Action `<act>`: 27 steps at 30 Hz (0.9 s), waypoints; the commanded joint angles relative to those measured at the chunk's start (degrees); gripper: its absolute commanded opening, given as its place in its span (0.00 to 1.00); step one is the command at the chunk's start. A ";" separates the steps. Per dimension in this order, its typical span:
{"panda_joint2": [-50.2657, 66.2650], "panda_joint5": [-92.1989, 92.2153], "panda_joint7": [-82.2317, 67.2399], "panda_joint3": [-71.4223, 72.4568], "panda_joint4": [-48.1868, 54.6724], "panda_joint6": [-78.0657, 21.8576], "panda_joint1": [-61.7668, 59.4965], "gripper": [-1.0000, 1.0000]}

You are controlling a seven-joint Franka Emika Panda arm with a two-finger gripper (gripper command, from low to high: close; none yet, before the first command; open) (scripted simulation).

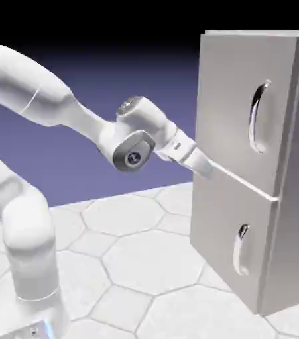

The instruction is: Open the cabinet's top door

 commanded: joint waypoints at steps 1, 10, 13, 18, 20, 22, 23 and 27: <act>-0.35 -2.50 1.89 -0.84 0.44 0.04 0.65 0.50; -3.49 -24.93 18.84 -8.40 4.42 0.42 6.52 0.50; -4.54 -32.40 24.49 -10.92 5.75 0.54 8.48 0.50; -6.28 -44.86 33.91 -15.12 7.96 0.75 11.74 0.50; -6.98 -49.85 37.68 -16.79 8.85 0.83 13.05 0.50; -7.67 -54.83 41.44 -18.47 9.73 0.92 14.35 0.50; -8.02 -57.32 43.33 -19.31 10.18 0.96 15.00 0.50; -9.42 -67.29 50.86 -22.67 11.94 1.13 17.61 0.50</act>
